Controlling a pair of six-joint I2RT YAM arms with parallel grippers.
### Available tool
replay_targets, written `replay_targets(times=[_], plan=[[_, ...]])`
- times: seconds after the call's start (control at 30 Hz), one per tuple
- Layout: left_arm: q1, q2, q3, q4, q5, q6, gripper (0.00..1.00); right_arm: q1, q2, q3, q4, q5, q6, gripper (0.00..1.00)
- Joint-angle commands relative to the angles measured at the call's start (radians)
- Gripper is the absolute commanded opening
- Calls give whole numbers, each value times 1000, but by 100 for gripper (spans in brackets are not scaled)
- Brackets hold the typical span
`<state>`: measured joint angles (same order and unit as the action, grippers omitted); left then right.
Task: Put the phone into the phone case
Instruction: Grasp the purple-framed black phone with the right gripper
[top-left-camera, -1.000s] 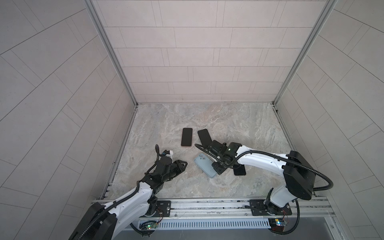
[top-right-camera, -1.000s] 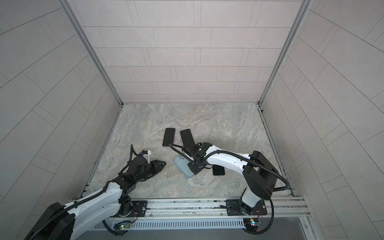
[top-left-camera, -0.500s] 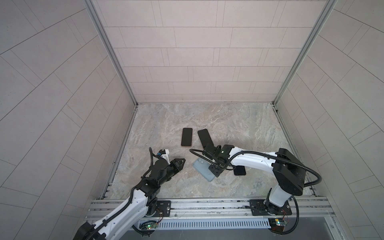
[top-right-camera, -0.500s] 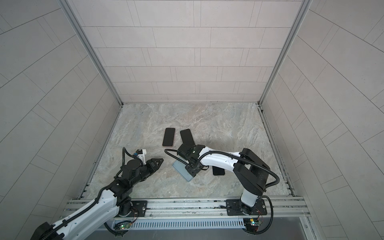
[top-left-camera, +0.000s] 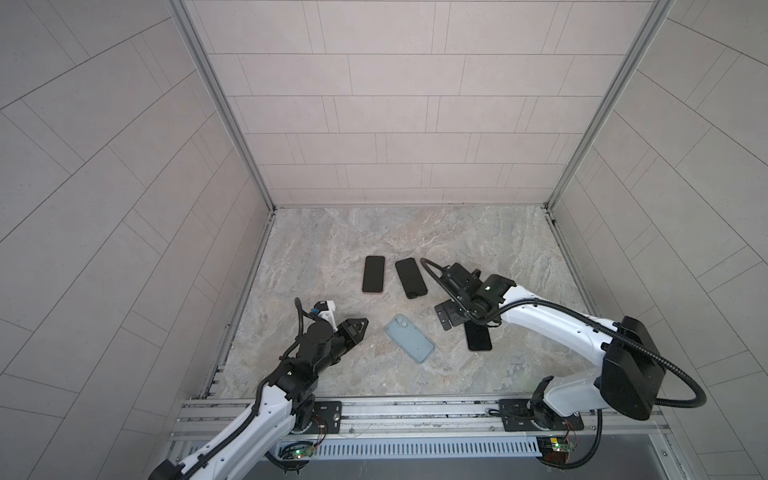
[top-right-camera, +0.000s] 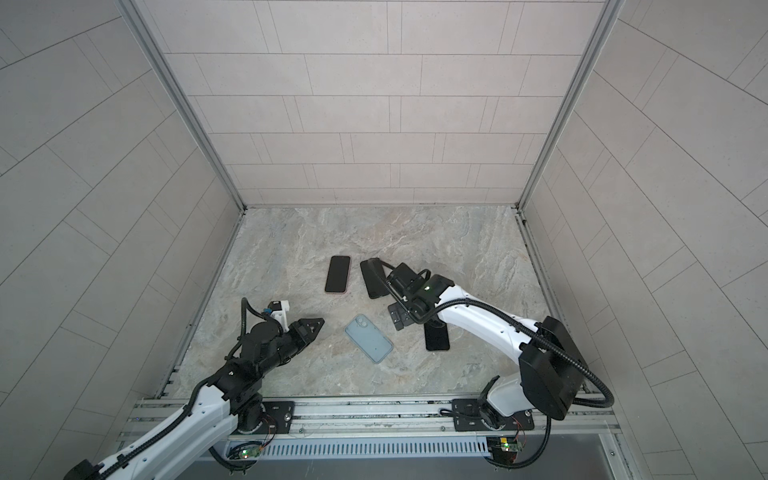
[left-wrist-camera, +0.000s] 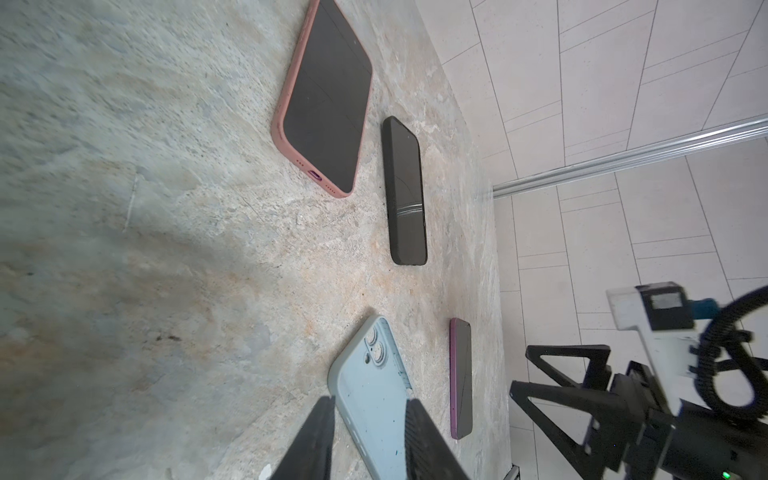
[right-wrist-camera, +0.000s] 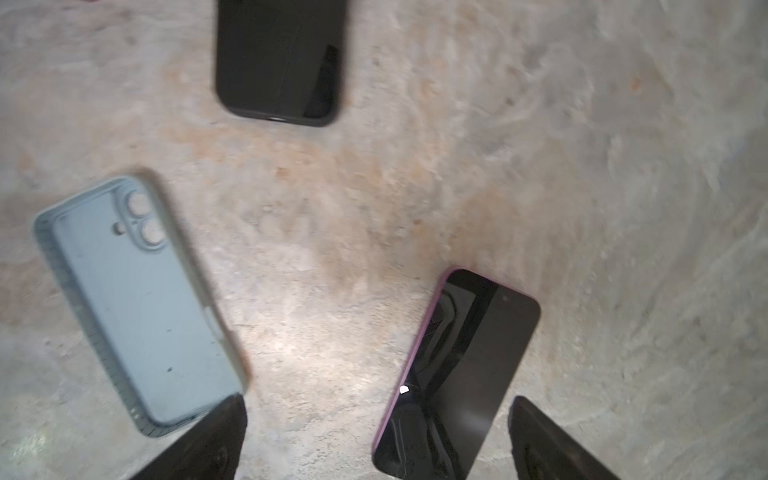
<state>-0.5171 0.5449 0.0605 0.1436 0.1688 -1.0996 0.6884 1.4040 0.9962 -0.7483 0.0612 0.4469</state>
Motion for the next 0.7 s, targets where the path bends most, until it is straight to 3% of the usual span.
replay_targets(times=[0.0,0.3,0.67], plan=[[7,27,-18,48,-34,-6,36,-72,-10,-74,-28,-58,109,100],[6,112,8,79,5,10,35,-162,-35,-223,49,-167,167,100],[6,27,-7,28,-18,2,35,-166,94,-246,96,-200,217,100]])
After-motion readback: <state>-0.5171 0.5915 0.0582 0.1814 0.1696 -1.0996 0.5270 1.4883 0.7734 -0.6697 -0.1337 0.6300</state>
